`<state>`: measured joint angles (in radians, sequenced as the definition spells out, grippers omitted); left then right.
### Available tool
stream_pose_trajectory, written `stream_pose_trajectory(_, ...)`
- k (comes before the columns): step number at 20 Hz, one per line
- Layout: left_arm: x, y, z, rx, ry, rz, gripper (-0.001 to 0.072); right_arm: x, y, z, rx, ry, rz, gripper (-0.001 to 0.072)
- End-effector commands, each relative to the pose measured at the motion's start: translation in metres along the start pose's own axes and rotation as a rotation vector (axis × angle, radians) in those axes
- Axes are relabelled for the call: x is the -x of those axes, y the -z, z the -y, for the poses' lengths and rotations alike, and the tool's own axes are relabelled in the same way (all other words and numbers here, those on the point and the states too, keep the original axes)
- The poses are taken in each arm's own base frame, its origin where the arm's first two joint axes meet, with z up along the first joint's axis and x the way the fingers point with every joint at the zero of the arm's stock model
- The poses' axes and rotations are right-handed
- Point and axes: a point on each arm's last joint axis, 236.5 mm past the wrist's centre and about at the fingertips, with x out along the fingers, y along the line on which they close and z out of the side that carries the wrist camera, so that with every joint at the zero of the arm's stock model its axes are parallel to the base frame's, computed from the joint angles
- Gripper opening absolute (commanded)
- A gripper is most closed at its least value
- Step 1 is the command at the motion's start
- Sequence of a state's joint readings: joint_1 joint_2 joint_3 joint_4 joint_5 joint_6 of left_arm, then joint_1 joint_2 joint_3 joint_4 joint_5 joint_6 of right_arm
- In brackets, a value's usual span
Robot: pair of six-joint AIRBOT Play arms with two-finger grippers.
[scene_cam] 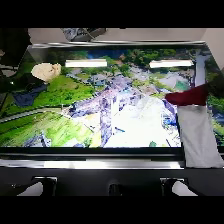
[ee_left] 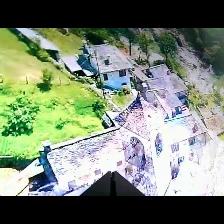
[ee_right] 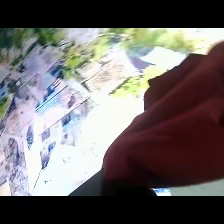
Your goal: Fold the shirts.
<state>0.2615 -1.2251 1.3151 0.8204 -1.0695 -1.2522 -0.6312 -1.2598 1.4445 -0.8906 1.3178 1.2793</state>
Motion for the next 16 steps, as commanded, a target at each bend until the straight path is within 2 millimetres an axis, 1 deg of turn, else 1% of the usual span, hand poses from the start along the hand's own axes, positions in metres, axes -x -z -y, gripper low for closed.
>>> stream_pose_trajectory(1, -0.005, 0.003, -0.007, 0.015, -0.011, 0.004, 0.0032, 0.04, 0.002, 0.022, -0.091, 0.051, 0.029, 0.0047)
stream_pose_trajectory(3, -0.005, 0.0, -0.009, 0.018, -0.018, 0.022, 0.0032, 0.061, 0.0, 0.023, -0.089, 0.067, 0.043, 0.0047)
stream_pose_trajectory(5, -0.005, -0.004, -0.01, 0.017, -0.023, 0.036, 0.0032, 0.087, -0.004, 0.026, -0.101, 0.098, 0.078, 0.0047)
stream_pose_trajectory(6, -0.005, -0.005, -0.011, 0.017, -0.025, 0.042, 0.0032, 0.099, -0.003, 0.034, -0.118, 0.135, 0.09, 0.0047)
stream_pose_trajectory(7, -0.005, -0.006, -0.011, 0.017, -0.026, 0.046, 0.0032, 0.107, 0.005, 0.047, -0.148, 0.187, 0.073, 0.0047)
stream_pose_trajectory(9, -0.005, -0.006, -0.011, 0.018, -0.026, 0.045, 0.0032, 0.116, 0.038, 0.08, -0.19, 0.329, -0.048, 0.0048)
stream_pose_trajectory(10, -0.005, -0.005, -0.011, 0.017, -0.025, 0.042, 0.0032, 0.118, 0.051, 0.096, -0.205, 0.396, -0.096, 0.0048)
stream_pose_trajectory(11, -0.005, -0.004, -0.01, 0.017, -0.023, 0.038, 0.0032, 0.119, 0.064, 0.108, -0.222, 0.437, -0.137, 0.0048)
stream_pose_trajectory(13, -0.005, -0.004, -0.01, 0.018, -0.022, 0.038, 0.0032, 0.116, 0.094, 0.125, -0.267, 0.488, -0.24, 0.0048)
stream_pose_trajectory(14, -0.006, -0.004, -0.009, 0.018, -0.02, 0.037, 0.0032, 0.118, 0.118, 0.135, -0.315, 0.534, -0.315, 0.0048)
stream_pose_trajectory(16, -0.007, -0.004, -0.006, 0.017, -0.012, 0.036, 0.0032, 0.119, 0.16, 0.15, -0.355, 0.608, -0.417, 0.0048)
